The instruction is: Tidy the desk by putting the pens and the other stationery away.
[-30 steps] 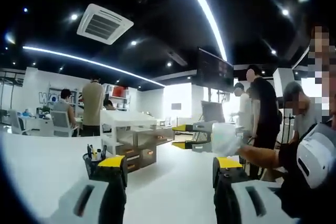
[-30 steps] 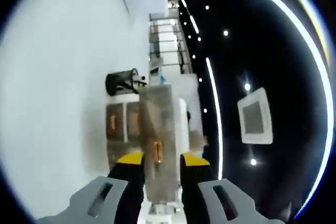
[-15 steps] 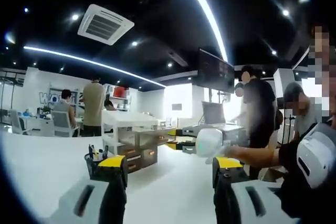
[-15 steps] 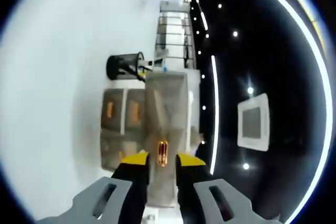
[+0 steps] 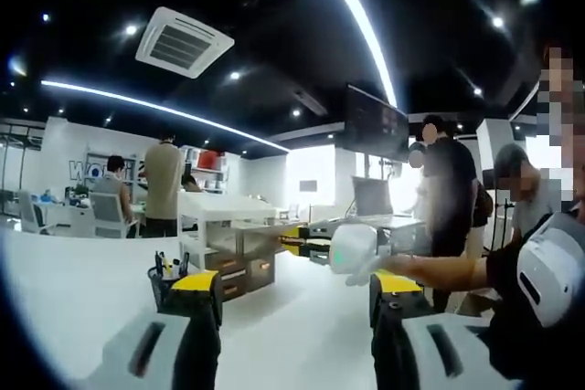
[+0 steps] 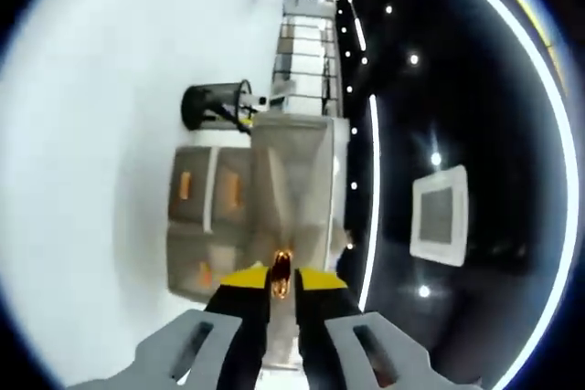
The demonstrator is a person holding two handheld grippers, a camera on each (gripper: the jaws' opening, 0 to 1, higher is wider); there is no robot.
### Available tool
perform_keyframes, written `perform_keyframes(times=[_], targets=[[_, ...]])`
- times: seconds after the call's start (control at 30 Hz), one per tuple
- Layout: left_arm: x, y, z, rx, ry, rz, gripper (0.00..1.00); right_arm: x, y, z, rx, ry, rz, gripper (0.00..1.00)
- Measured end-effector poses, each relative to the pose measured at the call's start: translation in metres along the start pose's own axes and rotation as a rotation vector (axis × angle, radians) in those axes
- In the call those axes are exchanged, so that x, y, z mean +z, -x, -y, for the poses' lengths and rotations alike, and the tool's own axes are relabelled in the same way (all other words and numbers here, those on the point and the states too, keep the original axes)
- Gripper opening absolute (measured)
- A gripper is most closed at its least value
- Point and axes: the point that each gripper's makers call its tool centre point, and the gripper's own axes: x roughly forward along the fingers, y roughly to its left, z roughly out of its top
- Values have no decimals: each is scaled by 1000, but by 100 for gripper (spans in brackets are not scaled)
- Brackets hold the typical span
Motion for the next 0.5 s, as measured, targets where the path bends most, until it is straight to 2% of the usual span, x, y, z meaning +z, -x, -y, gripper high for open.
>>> perform_keyframes(times=[0.5], targets=[[0, -1, 1, 0, -1, -3, 65, 1, -2, 0, 13, -6, -2, 7]])
